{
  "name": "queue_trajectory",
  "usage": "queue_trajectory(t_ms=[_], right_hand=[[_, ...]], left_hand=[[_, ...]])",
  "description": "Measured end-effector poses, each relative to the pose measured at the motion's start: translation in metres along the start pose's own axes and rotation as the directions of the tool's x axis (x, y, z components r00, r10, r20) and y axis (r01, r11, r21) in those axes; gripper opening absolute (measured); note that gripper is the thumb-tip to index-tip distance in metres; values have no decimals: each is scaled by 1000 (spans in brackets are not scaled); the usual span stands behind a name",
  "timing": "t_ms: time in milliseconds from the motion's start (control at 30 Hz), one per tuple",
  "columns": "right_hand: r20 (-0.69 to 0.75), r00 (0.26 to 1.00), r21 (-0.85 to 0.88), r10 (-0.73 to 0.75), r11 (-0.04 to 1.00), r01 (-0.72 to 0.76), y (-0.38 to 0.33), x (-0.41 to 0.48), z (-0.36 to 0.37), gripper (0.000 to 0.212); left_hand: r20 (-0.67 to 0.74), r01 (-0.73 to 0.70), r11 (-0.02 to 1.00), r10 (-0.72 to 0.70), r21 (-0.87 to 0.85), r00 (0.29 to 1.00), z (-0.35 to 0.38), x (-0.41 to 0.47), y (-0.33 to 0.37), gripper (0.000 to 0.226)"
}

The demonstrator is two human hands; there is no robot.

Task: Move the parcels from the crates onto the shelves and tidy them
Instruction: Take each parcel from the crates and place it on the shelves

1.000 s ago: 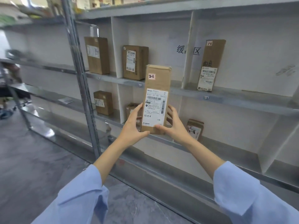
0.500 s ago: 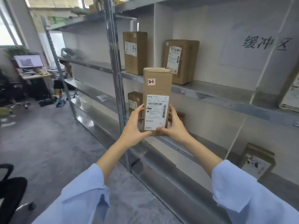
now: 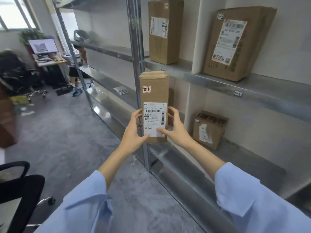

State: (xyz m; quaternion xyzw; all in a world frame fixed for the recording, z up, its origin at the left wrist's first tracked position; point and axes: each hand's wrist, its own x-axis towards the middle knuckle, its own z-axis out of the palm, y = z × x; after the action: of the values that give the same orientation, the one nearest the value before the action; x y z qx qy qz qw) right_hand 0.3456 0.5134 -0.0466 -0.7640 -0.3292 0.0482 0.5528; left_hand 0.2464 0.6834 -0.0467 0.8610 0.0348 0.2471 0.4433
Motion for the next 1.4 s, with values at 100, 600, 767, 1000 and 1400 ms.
queue_trajectory(t_ms=[100, 600, 767, 1000, 1400], right_hand=[[-23, 1000, -3, 14, 1000, -14, 8, 33, 24, 93], [-432, 867, 31, 247, 965, -259, 79, 137, 107, 85], [-554, 788, 4, 268, 948, -319, 109, 148, 99, 84], [-666, 674, 11, 320, 908, -419, 167, 173, 78, 82], [-770, 454, 100, 448, 788, -608, 259, 202, 51, 82]], left_hand=[[13, 14, 1000, -15, 14, 1000, -14, 32, -34, 92], [372, -125, 989, 147, -82, 916, -18, 174, -166, 90], [470, -174, 979, 203, -105, 859, 13, 206, -183, 90], [551, -239, 967, 153, 86, 820, 36, 247, -218, 75], [614, -497, 791, 202, 357, 763, 104, 301, -277, 63]])
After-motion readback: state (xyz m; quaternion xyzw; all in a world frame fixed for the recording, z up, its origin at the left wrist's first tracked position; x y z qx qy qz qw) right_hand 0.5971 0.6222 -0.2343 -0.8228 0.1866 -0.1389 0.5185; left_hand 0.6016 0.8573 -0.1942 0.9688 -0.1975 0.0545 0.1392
